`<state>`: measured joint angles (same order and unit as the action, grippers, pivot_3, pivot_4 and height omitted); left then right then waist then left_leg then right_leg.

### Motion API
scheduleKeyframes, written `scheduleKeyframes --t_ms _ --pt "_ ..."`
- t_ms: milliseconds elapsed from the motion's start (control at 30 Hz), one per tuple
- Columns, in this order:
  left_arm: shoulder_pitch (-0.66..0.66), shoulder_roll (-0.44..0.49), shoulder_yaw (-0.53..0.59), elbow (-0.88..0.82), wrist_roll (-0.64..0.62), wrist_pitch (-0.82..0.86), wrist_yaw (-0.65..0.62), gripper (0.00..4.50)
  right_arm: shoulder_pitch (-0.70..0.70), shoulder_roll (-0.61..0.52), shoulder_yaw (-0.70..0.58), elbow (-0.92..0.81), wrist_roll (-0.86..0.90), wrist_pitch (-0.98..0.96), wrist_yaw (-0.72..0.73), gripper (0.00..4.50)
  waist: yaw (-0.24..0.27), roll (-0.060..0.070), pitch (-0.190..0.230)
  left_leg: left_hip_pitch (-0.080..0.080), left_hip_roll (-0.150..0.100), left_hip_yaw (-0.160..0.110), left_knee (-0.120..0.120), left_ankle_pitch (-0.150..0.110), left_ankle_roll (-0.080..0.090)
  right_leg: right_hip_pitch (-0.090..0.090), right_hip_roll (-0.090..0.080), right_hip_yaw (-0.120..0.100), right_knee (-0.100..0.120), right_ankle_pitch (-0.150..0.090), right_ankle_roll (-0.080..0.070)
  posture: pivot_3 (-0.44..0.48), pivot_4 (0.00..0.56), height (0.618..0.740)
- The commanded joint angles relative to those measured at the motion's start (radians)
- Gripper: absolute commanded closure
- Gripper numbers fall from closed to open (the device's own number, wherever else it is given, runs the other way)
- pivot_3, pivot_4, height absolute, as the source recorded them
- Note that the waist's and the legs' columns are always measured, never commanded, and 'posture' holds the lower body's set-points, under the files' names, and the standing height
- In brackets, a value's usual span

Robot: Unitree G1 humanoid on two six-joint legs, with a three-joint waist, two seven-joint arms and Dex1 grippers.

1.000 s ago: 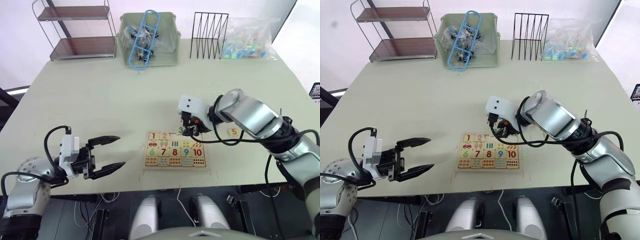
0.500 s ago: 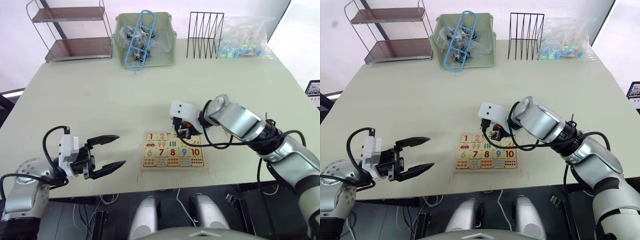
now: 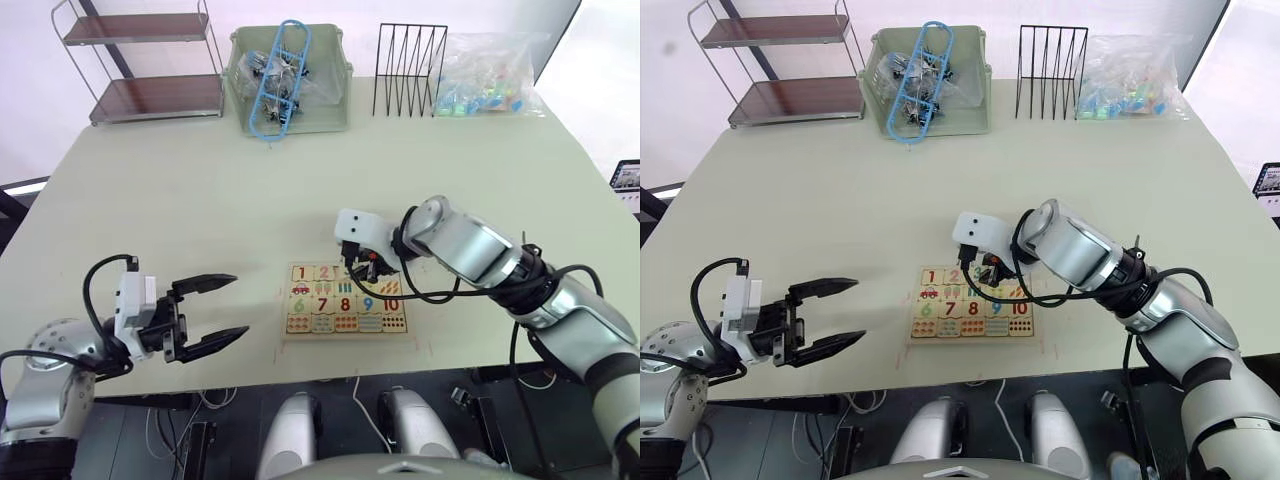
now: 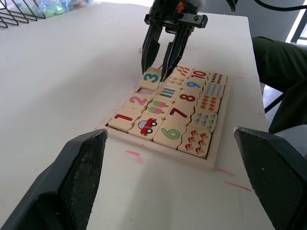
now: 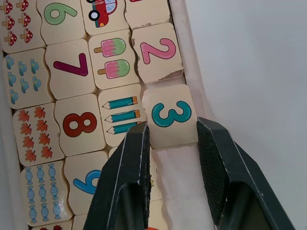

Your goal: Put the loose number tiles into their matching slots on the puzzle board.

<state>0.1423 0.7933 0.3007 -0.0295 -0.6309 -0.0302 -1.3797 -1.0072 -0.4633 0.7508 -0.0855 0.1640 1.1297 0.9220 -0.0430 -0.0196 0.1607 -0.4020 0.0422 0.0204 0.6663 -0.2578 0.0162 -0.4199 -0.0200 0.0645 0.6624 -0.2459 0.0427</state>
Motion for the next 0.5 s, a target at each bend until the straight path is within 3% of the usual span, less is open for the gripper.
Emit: scheduleKeyframes --t_ms 33,500 --pt "0.003 0.007 0.025 -0.033 -0.003 0.002 -0.004 0.00 -0.004 0.010 -0.006 -0.002 -0.014 -0.017 -0.004 3.64 0.000 0.000 0.000 0.000 0.000 0.000 0.000 0.000 0.000 0.000 0.000 0.000 0.000 0.000 0.000 0.000 0.150 0.740" --pt "-0.003 0.007 0.026 -0.040 -0.002 0.014 0.004 0.00 0.000 0.044 -0.005 0.018 -0.031 -0.028 0.006 3.64 0.000 0.000 0.000 0.000 0.000 0.000 -0.001 0.000 0.000 0.000 0.000 0.000 0.000 0.000 0.000 0.000 0.150 0.740"
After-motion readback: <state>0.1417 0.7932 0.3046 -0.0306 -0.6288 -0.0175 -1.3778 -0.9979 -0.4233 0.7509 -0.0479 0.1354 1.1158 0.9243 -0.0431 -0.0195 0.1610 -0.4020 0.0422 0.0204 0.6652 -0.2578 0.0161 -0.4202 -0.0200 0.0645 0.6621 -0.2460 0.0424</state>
